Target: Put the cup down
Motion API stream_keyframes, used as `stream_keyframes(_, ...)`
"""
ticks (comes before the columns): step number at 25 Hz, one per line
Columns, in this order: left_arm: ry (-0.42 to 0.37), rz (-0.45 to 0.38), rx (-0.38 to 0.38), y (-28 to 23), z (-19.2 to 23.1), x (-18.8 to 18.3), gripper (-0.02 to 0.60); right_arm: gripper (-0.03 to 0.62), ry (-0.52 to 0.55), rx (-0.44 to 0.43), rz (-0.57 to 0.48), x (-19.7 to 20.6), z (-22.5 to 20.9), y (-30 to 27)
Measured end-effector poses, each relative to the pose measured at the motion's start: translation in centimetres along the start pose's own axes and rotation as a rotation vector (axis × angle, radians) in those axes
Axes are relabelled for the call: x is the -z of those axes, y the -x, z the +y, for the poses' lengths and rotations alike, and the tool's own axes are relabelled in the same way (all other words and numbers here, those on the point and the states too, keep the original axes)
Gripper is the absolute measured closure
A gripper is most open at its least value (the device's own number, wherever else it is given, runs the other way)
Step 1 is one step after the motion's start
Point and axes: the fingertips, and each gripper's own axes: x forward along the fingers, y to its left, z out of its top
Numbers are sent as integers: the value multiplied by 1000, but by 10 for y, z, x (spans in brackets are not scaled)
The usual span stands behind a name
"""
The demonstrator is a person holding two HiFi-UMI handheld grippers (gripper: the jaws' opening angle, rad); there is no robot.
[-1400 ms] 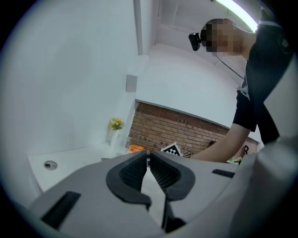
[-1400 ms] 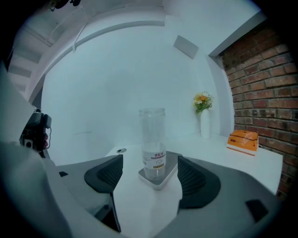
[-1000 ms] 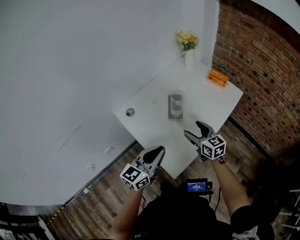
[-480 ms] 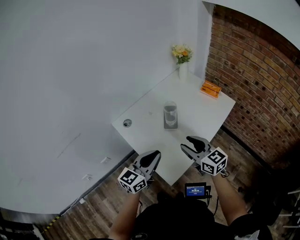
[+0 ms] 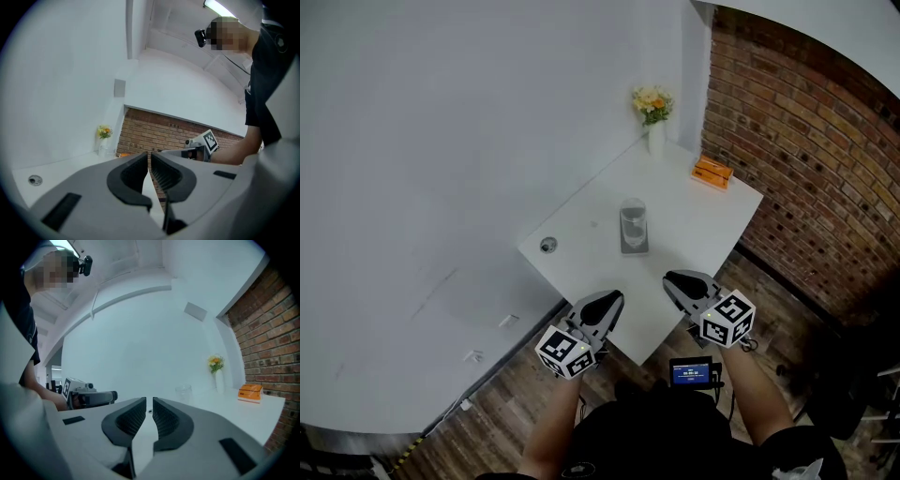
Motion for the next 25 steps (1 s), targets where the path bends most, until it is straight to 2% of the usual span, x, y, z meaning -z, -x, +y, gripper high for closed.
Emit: stream_keyframes(25,-1,16,12,1,-7,3,560,559,4,-11,10,-3,6,-8)
